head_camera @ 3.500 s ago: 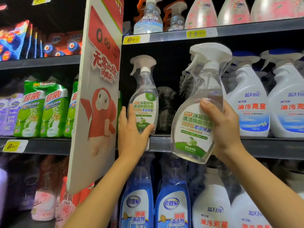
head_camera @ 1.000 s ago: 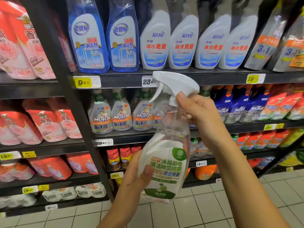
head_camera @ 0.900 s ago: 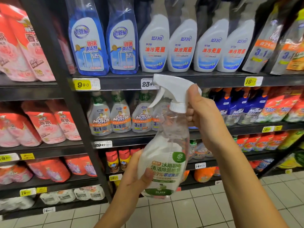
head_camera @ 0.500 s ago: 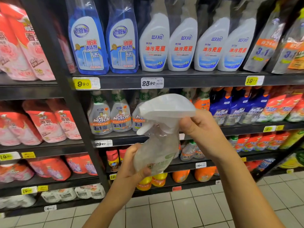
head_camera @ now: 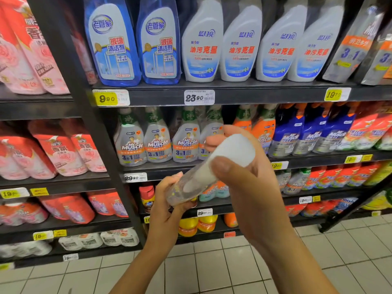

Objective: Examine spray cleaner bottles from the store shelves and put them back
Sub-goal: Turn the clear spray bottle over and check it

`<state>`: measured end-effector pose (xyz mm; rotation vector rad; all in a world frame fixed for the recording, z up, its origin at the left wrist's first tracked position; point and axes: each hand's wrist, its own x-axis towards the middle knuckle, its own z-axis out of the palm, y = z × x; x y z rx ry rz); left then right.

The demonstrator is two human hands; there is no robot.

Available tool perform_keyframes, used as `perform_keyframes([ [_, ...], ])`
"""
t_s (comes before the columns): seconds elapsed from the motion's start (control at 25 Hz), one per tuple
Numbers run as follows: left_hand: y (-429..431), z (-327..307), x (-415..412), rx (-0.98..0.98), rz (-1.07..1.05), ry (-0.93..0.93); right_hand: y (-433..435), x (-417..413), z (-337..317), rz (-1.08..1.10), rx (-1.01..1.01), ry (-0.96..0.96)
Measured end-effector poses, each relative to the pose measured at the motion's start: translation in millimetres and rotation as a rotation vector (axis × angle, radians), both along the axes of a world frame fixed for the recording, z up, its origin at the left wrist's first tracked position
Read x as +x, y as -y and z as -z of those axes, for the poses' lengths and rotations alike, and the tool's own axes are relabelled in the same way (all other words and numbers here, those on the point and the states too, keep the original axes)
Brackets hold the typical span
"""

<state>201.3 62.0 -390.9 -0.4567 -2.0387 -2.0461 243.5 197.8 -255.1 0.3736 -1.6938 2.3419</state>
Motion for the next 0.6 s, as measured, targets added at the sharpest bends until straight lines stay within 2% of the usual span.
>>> perform_keyframes([
  [0.2, -1, 6, -7, -0.059, -0.091, 0.055, 10, 9, 0, 0.072, 0.124, 0.018],
  [0.36, 0, 13, -19, -0.114, -0.015, 0.089, 18, 9, 1, 0.045, 0.038, -0.012],
  [0.6, 3, 8, -26, 0.0, 0.139, 0.112, 8, -6, 0, 0.146, -0.061, -0.037],
])
